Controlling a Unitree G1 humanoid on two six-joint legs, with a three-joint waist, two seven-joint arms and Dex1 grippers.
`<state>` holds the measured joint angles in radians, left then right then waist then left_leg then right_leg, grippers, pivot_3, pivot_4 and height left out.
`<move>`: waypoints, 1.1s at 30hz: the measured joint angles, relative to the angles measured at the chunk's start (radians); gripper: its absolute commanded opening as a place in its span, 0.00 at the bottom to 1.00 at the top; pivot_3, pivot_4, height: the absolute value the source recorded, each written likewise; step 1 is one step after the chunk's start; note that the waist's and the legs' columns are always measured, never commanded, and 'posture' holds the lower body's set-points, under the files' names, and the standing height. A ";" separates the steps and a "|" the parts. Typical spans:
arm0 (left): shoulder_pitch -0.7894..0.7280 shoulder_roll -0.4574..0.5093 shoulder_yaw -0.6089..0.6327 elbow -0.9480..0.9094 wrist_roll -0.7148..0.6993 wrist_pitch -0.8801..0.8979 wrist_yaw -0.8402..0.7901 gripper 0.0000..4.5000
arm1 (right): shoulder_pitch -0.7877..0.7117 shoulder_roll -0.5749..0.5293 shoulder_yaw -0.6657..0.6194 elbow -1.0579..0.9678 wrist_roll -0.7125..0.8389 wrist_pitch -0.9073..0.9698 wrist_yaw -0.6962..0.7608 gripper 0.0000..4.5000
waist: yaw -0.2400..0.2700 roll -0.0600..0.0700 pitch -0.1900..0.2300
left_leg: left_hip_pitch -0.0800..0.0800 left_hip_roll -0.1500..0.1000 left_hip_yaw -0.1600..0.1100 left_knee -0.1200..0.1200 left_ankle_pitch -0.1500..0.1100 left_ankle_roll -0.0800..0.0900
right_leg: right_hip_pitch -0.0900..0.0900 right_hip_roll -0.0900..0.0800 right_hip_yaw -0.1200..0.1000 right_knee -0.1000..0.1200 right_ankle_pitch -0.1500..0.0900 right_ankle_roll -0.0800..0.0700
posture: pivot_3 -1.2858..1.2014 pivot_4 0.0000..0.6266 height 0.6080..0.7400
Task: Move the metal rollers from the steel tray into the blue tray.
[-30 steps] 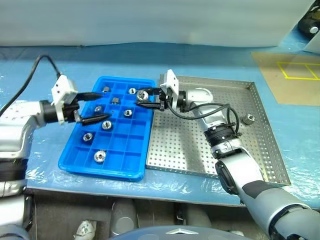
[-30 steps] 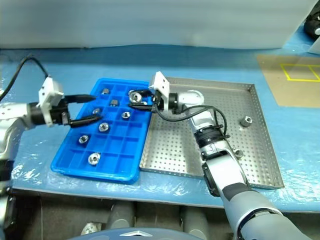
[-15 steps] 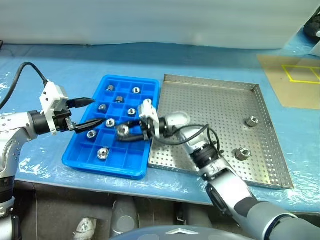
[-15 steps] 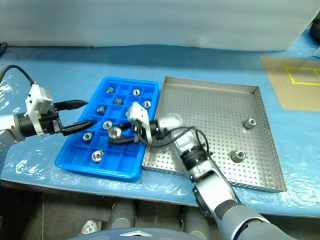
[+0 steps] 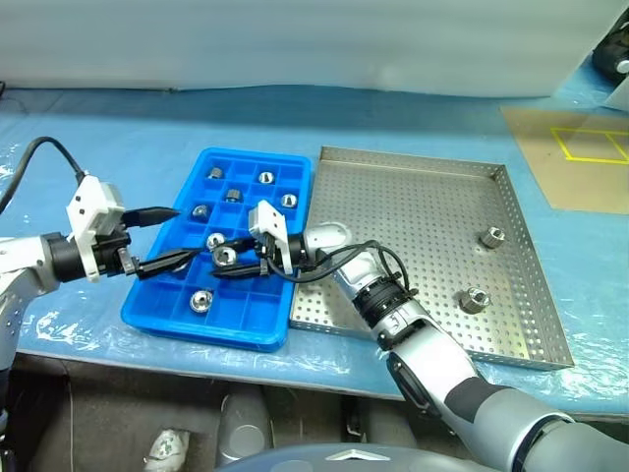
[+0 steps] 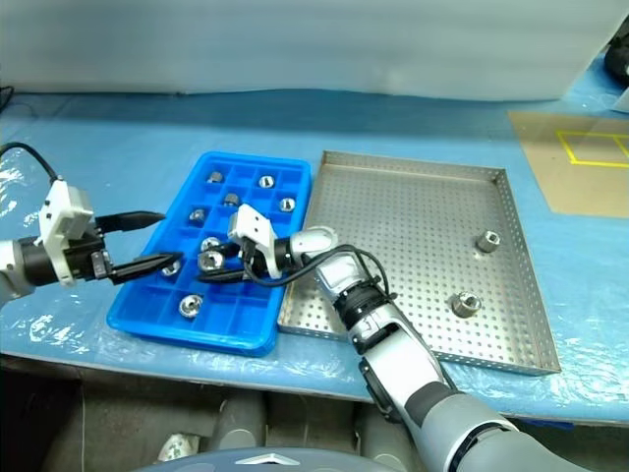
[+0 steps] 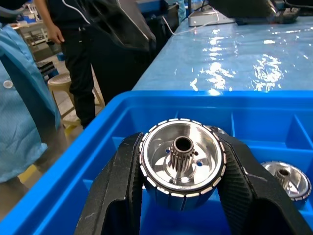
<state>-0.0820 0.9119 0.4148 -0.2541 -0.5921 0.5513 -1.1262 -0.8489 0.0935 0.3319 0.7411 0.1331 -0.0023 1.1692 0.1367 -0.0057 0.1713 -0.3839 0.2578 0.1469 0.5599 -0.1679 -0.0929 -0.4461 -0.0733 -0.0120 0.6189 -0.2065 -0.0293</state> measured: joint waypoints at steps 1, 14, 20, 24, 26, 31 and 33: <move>0.013 0.002 0.011 -0.001 -0.001 0.000 -0.003 1.00 | -0.002 0.001 -0.001 0.011 -0.001 -0.010 0.000 0.37 | 0.001 0.000 0.000 | 0.000 0.000 0.000 0.000 0.000 0.000 | 0.000 0.000 0.000 0.000 0.000 0.000 | 0.67 0.24 1.00; 0.040 0.015 0.034 -0.016 -0.006 -0.010 0.001 1.00 | -0.009 0.009 -0.007 0.051 -0.020 -0.055 0.015 0.89 | 0.017 0.000 0.000 | 0.001 0.000 0.000 0.001 0.000 0.000 | 0.000 0.000 0.000 0.003 0.000 0.000 | 0.66 0.24 1.00; 0.001 0.015 0.005 -0.006 -0.005 -0.015 0.000 1.00 | -0.030 -0.023 -0.022 0.073 -0.038 -0.085 -0.031 0.95 | 0.019 0.000 0.000 | 0.000 0.000 0.000 0.002 0.000 0.000 | 0.001 0.000 0.000 0.003 0.000 0.000 | 0.64 0.24 1.00; -0.065 0.007 -0.041 0.015 -0.006 -0.021 -0.001 1.00 | -0.031 -0.086 -0.068 0.066 -0.035 -0.084 -0.038 0.95 | 0.021 0.000 0.000 | 0.001 0.000 0.000 0.003 0.000 -0.001 | 0.002 0.000 -0.001 0.004 0.000 0.000 | 0.62 0.24 1.00; -0.134 -0.009 -0.081 0.038 -0.006 -0.026 0.000 1.00 | -0.030 -0.123 -0.103 0.044 -0.025 -0.083 -0.047 0.95 | 0.020 0.000 0.000 | 0.001 0.000 0.000 0.003 0.001 -0.001 | 0.002 0.000 -0.001 0.005 0.000 0.000 | 0.61 0.24 1.00; -0.369 -0.096 -0.226 0.171 0.023 -0.064 -0.025 1.00 | -0.037 -0.258 -0.209 -0.058 0.008 -0.071 -0.109 0.95 | 0.017 0.000 0.000 | 0.003 0.000 0.000 0.004 0.004 -0.006 | 0.004 0.000 0.000 0.005 0.000 0.000 | 0.56 0.24 1.00; -0.463 -0.154 -0.304 0.252 0.054 -0.096 -0.049 1.00 | -0.026 -0.333 -0.252 -0.099 0.010 -0.048 -0.145 0.95 | 0.013 0.000 0.000 | 0.003 -0.001 0.000 0.006 0.004 -0.006 | 0.005 0.000 0.000 0.005 0.000 0.000 | 0.52 0.24 1.00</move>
<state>-0.5446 0.7581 0.1105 -0.0025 -0.5380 0.4548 -1.1756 -0.8752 -0.2400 0.0800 0.6425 0.1429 -0.0502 1.0243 0.1502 -0.0059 0.1708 -0.3813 0.2571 0.1470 0.5655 -0.1641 -0.0988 -0.4409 -0.0738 -0.0115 0.6239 -0.2065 -0.0293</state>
